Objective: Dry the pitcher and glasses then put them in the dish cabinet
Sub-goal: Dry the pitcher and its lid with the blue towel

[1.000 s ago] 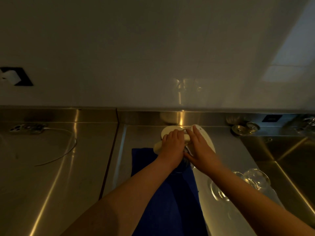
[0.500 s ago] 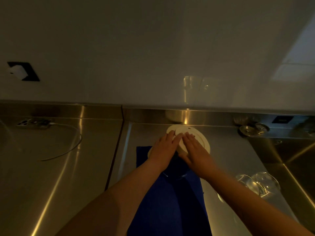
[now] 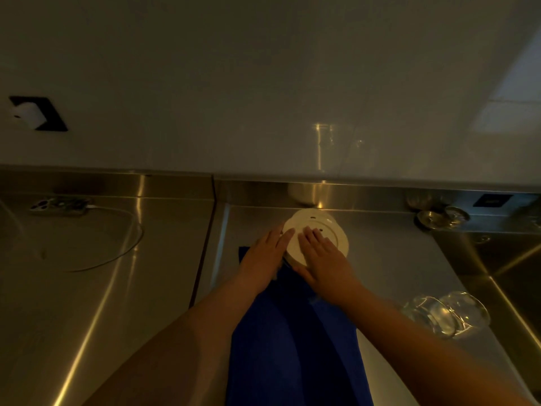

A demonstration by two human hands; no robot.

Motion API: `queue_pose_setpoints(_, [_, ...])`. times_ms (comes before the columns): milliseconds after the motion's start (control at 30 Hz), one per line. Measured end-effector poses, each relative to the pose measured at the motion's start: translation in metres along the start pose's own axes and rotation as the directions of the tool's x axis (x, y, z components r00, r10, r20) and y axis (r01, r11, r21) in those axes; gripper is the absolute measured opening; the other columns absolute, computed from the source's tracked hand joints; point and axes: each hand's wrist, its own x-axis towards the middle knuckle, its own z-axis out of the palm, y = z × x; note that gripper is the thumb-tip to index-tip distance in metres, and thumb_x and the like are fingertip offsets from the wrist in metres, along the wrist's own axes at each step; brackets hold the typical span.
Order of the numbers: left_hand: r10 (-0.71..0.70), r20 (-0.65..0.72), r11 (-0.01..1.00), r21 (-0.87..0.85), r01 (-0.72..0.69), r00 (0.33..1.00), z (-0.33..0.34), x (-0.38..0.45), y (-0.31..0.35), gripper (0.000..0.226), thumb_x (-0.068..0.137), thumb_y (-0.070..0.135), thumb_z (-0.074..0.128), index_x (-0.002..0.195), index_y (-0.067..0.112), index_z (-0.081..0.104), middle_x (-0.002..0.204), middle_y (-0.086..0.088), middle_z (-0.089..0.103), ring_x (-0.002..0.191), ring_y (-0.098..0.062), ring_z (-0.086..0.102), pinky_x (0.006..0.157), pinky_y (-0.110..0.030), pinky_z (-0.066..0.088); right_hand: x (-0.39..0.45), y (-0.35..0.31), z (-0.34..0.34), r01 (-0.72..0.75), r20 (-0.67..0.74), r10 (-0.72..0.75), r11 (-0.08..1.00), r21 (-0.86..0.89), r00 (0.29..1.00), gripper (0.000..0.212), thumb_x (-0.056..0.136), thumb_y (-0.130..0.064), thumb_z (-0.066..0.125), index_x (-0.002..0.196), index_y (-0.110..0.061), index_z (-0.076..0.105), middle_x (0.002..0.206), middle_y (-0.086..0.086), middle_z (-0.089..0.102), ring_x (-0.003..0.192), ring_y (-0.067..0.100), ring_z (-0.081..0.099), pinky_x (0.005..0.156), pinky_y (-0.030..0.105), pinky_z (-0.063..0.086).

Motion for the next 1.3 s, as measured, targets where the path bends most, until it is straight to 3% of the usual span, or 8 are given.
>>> queue_pose_setpoints(200, [0.019,0.011,1.0,0.024,-0.019,1.0,-0.002,-0.002,-0.003,0.086,0.09,0.004,0.054,0.152,0.02,-0.004,0.159,-0.006,-0.014,0.145,-0.025,0.004,0.114,-0.036,0.02,0.001,-0.001,0.001,0.002,-0.016,-0.003,1.0,-0.008,1.0,0.069,0.096,-0.047,0.031,0.148,-0.014,0.0,0.156,0.007,-0.002,0.143,0.02,-0.007,0.109,0.03,-0.009])
queue_pose_setpoints(433, [0.131,-0.006,0.991,0.023,-0.131,0.991,-0.006,0.0,0.001,0.067,0.098,0.03,0.037,0.153,0.012,0.004,0.16,-0.006,-0.008,0.146,-0.018,-0.012,0.113,-0.03,-0.014,-0.005,0.011,-0.003,0.032,0.007,-0.032,0.999,0.017,0.999,0.09,0.078,-0.073,0.005,0.148,-0.017,0.002,0.153,0.0,-0.008,0.138,0.012,-0.013,0.108,0.027,-0.011])
queue_pose_setpoints(600, [0.191,0.033,0.981,0.014,-0.191,0.981,-0.003,0.002,0.017,0.071,0.098,0.04,0.033,0.152,0.008,-0.001,0.16,-0.007,-0.007,0.146,-0.015,-0.012,0.114,-0.028,-0.015,-0.019,0.027,0.003,-0.007,-0.028,0.008,1.0,0.024,1.0,0.076,0.081,-0.066,0.001,0.142,-0.022,-0.006,0.148,-0.004,-0.012,0.138,0.01,-0.014,0.11,0.026,-0.01])
queue_pose_setpoints(767, [0.157,0.009,0.984,0.086,-0.157,0.988,0.005,0.008,0.026,0.079,0.094,0.061,0.018,0.152,0.01,0.001,0.16,-0.007,-0.002,0.147,-0.017,-0.006,0.118,-0.034,-0.009,-0.037,0.034,-0.002,0.015,-0.066,-0.013,1.0,0.023,0.998,0.084,0.081,-0.062,-0.011,0.147,-0.014,0.01,0.152,0.001,0.0,0.138,0.012,-0.009,0.108,0.026,-0.014])
queue_pose_setpoints(900, [0.171,-0.015,0.982,0.086,-0.169,0.985,0.007,0.01,0.05,0.071,0.097,0.057,0.02,0.152,0.013,0.007,0.16,-0.006,0.003,0.147,-0.022,-0.002,0.118,-0.034,-0.005,-0.049,0.041,0.001,0.006,-0.098,0.003,0.996,0.093,0.995,0.065,0.093,-0.049,0.016,0.146,-0.012,0.02,0.154,0.007,0.016,0.14,0.016,0.001,0.113,0.032,0.003])
queue_pose_setpoints(1033, [0.152,0.015,0.988,0.03,-0.152,0.988,0.011,0.014,0.086,0.068,0.1,0.05,0.027,0.152,0.014,0.003,0.16,-0.006,-0.003,0.147,-0.021,-0.006,0.118,-0.036,-0.003,-0.075,0.056,-0.004,0.03,-0.122,-0.014,0.992,0.126,0.992,0.064,0.097,-0.038,0.039,0.148,-0.015,0.008,0.153,-0.002,0.0,0.139,0.01,-0.007,0.112,0.023,-0.005])
queue_pose_setpoints(1167, [0.233,0.035,0.972,0.016,-0.233,0.972,0.024,0.022,0.132,0.07,0.099,0.049,0.03,0.152,0.013,0.001,0.16,-0.005,-0.006,0.146,-0.017,-0.009,0.119,-0.035,-0.004,-0.115,0.091,-0.013,-0.022,-0.142,0.043,0.989,0.144,0.989,0.068,0.095,-0.045,0.039,0.147,-0.014,0.008,0.15,-0.003,0.0,0.136,0.008,-0.005,0.112,0.024,0.0])
queue_pose_setpoints(1300, [0.312,0.116,0.95,-0.043,-0.309,0.943,0.043,0.026,0.186,0.071,0.099,0.047,0.035,0.153,0.013,0.003,0.16,-0.005,0.0,0.147,-0.016,-0.004,0.12,-0.036,0.002,-0.159,0.137,-0.007,-0.136,-0.026,0.14,0.985,0.11,0.99,0.079,0.088,-0.062,0.029,0.148,-0.017,0.007,0.152,-0.003,-0.003,0.14,0.011,-0.003,0.11,0.024,0.002])
